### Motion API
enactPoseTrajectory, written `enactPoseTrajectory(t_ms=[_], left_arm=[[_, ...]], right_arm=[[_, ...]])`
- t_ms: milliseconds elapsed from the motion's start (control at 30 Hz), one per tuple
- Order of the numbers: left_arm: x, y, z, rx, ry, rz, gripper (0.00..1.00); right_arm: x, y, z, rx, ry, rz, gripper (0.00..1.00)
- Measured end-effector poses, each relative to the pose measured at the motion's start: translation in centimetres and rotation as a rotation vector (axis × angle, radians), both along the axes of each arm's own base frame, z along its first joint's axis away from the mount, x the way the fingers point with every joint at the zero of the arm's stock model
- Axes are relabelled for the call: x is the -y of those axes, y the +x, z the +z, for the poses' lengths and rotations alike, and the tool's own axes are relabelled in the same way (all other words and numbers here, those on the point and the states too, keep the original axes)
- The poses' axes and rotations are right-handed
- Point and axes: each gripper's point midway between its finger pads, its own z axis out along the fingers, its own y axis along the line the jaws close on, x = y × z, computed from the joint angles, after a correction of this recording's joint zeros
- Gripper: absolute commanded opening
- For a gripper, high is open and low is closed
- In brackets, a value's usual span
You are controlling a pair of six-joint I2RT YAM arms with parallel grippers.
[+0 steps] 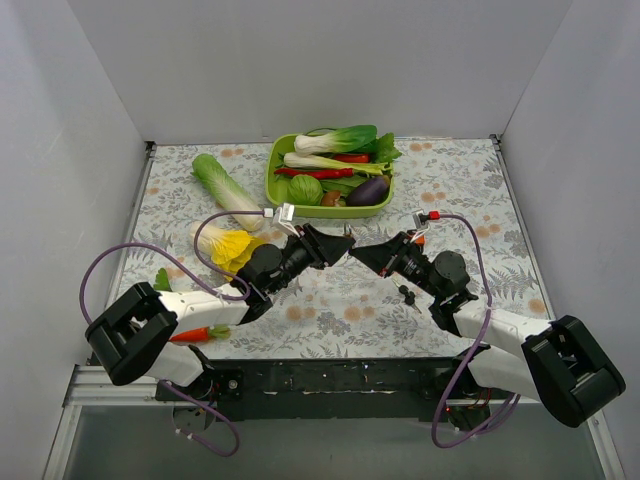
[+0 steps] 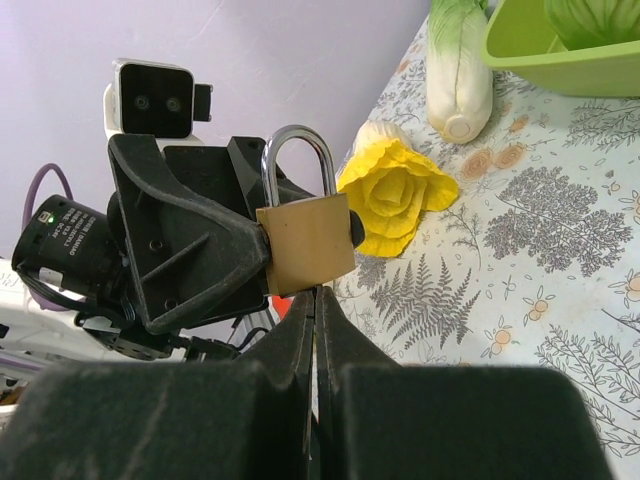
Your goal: Unlock with the key
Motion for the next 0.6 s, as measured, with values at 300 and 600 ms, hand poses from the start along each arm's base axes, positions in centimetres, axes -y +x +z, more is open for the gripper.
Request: enactPoseTrajectory(t_ms=[300,600], left_arm=[[0.3,0.2,-0.7,-0.038,0.051,0.002,0.0],[0.9,1.5,-1.8,-0.229,0.138,0.087,0.0]], right_arm=[[0.2,0.0,-0.7,0.018,-0.047,-0.01,0.01],[1.0,1.3,-1.5,0.092,-0.226,-0.093,0.27]])
